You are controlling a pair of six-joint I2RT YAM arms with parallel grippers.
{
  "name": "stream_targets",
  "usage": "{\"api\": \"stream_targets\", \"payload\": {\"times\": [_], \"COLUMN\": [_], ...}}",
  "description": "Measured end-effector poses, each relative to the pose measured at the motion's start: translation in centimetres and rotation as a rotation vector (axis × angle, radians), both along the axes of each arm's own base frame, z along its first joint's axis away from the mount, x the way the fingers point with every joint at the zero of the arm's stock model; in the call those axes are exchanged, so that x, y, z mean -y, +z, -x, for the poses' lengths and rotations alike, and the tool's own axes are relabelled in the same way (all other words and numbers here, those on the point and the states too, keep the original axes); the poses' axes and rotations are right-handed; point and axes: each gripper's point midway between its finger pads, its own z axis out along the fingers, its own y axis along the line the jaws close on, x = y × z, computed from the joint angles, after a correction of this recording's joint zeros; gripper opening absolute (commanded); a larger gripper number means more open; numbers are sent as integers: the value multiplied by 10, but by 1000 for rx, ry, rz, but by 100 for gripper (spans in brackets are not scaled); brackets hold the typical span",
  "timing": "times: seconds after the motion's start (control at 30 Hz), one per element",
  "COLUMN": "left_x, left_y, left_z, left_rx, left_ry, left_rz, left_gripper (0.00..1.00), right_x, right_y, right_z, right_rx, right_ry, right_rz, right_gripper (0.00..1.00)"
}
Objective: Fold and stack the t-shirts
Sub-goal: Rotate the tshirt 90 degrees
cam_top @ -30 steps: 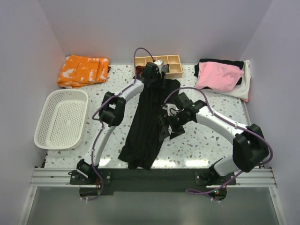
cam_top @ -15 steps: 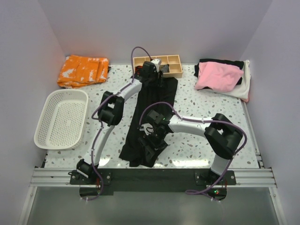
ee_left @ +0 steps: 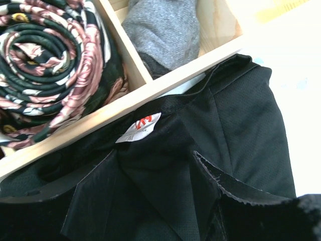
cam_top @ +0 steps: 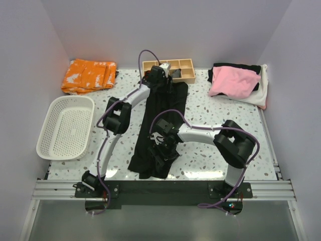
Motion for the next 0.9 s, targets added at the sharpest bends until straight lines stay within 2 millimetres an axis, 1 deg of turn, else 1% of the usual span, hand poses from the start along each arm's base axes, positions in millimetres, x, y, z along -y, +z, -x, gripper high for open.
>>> {"api": "stream_targets", "payload": {"times": [0.17, 0.47, 0.53, 0.63, 0.7, 0.8, 0.87, 0.9], "left_x": [-5, -18, -21, -28, -33, -41, -42, -42], "left_y": [0, 0, 0, 0, 1, 9, 26, 36], "left_z": [1, 2, 5, 11, 18, 32, 39, 41], "left_rx": [-3, -13, -21, -43, -61, -89, -82, -73], "left_ry": [7, 35, 41, 56, 70, 85, 85, 83], "left_rz": [-4, -21, -26, -32, -27, -19, 3, 13], "left_gripper": [64, 63, 62, 62, 62, 63, 63, 64], "right_x": [19, 79, 88, 90, 88, 78, 64, 60], "right_y": [-4, -12, -13, -8, 2, 34, 66, 77], "right_z": [-4, -4, -4, -3, -5, -13, -25, -30], "right_rx": [43, 140, 151, 163, 191, 261, 339, 373], "right_ry": [-40, -77, -73, -62, -59, -61, -74, -84], "right_rz": [119, 369, 396, 385, 345, 241, 144, 117], "right_gripper": [77, 78, 79, 82, 82, 82, 86, 86]}}
